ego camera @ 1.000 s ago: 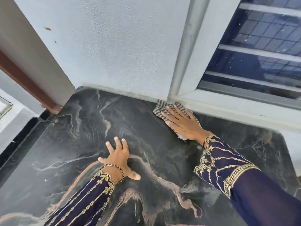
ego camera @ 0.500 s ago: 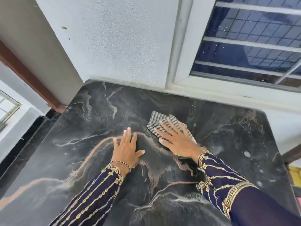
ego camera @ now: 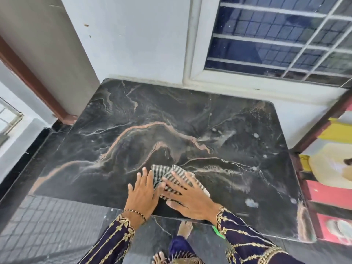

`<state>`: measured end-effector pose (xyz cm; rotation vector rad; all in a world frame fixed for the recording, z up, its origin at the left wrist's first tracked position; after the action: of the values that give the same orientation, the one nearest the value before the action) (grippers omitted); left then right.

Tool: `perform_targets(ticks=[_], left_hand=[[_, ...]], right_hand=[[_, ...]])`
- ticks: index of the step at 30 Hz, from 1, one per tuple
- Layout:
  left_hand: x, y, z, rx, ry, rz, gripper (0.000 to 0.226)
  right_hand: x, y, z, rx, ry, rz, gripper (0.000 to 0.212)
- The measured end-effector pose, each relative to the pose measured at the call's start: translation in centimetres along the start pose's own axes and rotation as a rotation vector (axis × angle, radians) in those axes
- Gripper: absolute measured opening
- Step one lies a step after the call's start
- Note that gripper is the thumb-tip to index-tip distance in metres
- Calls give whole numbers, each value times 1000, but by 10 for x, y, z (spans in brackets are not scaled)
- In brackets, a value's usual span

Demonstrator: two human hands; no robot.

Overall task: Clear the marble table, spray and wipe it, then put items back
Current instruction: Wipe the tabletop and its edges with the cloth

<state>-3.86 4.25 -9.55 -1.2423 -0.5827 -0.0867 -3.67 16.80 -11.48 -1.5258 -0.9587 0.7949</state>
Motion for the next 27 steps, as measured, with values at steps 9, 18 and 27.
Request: perform_targets(ticks=[9,18,27], left_hand=[[23,4,31,64,112,-62,70],[0,7,76,-13,225,-126,115],[-82,-4,152,-115,161,-85,108]], right_hand=[[61,11,-28,-110,14,-115,47],[74,3,49,-235,115,-256,49],[35,-14,195,-276,143,-301,50]])
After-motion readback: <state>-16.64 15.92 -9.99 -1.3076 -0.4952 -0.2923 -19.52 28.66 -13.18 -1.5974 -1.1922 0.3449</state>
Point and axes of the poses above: each hand's wrist, its own x-axis away from the middle knuckle, its own y-axis out of the palm, z = x × y, the point moved 10 cm from there along -x, towards the middle knuckle, and after that the axes turned 13 degrees about -y, right-handed, at the moved point
